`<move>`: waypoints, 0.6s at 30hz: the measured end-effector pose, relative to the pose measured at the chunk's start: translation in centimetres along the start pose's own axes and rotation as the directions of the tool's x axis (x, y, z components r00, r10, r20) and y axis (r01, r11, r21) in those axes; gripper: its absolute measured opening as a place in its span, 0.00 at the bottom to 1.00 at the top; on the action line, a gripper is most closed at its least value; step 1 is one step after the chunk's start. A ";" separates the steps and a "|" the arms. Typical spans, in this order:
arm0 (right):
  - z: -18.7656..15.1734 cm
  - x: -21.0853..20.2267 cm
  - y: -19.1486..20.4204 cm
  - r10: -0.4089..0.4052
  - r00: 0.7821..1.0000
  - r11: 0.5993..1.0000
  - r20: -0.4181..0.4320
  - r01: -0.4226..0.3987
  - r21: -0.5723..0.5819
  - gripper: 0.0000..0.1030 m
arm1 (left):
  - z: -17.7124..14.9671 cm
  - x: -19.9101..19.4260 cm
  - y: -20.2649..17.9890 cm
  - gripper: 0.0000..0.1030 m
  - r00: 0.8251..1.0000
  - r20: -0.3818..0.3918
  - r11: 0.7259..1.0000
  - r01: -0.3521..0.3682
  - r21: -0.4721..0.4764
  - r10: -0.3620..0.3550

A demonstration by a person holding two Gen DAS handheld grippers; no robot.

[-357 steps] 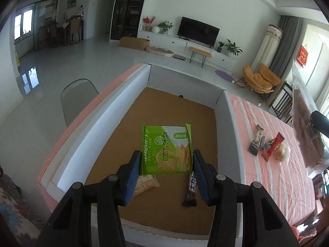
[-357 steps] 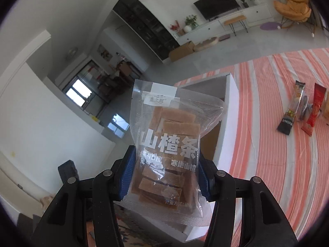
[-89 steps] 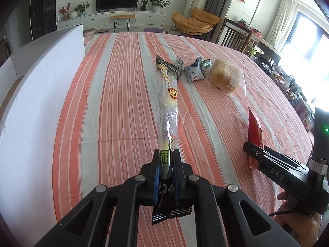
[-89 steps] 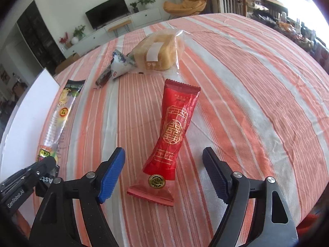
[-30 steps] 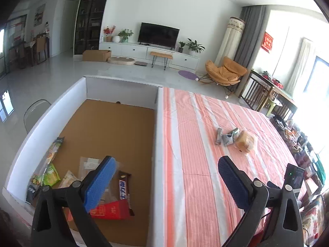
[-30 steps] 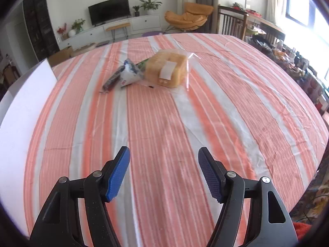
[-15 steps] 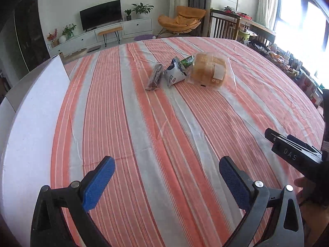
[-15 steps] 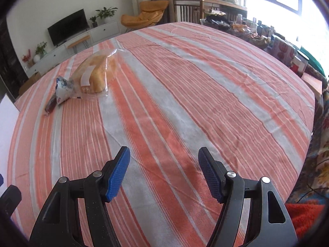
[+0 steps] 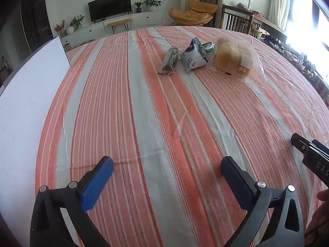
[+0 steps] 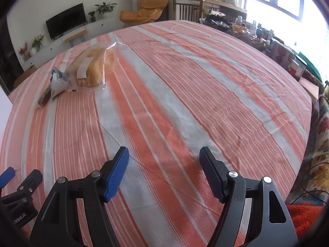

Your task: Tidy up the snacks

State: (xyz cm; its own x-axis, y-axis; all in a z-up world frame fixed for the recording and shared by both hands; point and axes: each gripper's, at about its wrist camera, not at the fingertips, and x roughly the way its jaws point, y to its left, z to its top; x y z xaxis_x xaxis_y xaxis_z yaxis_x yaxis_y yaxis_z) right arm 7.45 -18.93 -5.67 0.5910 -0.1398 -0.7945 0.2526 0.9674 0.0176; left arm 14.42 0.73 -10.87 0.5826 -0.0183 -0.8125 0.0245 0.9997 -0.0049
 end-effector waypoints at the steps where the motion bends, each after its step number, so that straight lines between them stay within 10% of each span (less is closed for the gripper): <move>1: 0.0 0.0 0.1 -0.005 1.000 1.000 0.000 0.005 -0.006 0.74 | 0.0 0.0 0.0 1.00 1.000 0.000 1.000 0.000 0.000 0.000; 18: -0.2 -0.1 0.4 -0.003 1.000 1.000 0.006 0.003 -0.018 0.83 | 0.0 0.0 0.0 1.00 1.000 0.000 1.000 0.000 0.000 0.000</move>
State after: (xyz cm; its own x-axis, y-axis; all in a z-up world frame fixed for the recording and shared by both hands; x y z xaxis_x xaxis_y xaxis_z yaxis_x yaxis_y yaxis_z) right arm 7.35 -18.49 -5.77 0.5945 -0.1437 -0.7912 0.2406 0.9706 0.0044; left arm 14.39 0.72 -10.85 0.5825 -0.0179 -0.8126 0.0244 0.9997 -0.0046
